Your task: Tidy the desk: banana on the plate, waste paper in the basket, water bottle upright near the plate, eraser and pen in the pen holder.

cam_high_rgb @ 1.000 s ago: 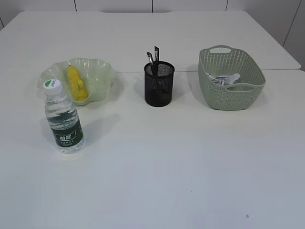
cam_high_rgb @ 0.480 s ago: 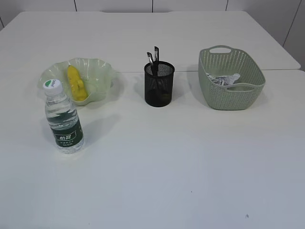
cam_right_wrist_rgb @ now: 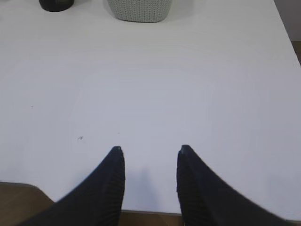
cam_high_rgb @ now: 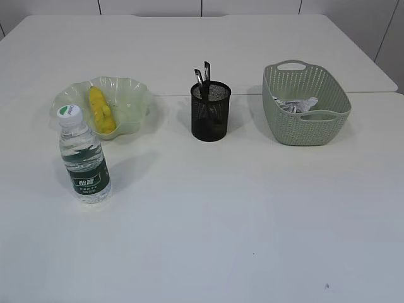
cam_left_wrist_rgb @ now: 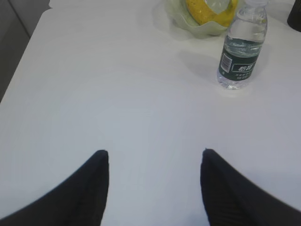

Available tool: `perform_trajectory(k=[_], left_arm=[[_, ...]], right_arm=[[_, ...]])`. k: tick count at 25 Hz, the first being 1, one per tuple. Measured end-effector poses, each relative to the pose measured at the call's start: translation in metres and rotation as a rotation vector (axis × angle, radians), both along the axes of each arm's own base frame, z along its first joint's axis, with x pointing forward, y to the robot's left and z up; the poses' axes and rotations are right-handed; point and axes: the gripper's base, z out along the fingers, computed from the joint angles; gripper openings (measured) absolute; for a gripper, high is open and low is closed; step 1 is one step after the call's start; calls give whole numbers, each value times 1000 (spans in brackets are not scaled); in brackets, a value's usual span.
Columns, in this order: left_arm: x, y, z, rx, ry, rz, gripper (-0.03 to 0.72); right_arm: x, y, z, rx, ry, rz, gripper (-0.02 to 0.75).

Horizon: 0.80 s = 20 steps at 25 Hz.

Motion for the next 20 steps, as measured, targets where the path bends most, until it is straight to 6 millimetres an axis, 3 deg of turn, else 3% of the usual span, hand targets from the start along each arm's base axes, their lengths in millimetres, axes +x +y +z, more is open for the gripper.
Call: perform_trajectory(k=[9, 20], left_arm=[[-1, 0, 0, 0, -5, 0, 442], [-1, 0, 0, 1, -6, 0, 417]], right_arm=[[-13, -1, 0, 4, -84, -82, 284], [-14, 0, 0, -1, -86, -177, 284]])
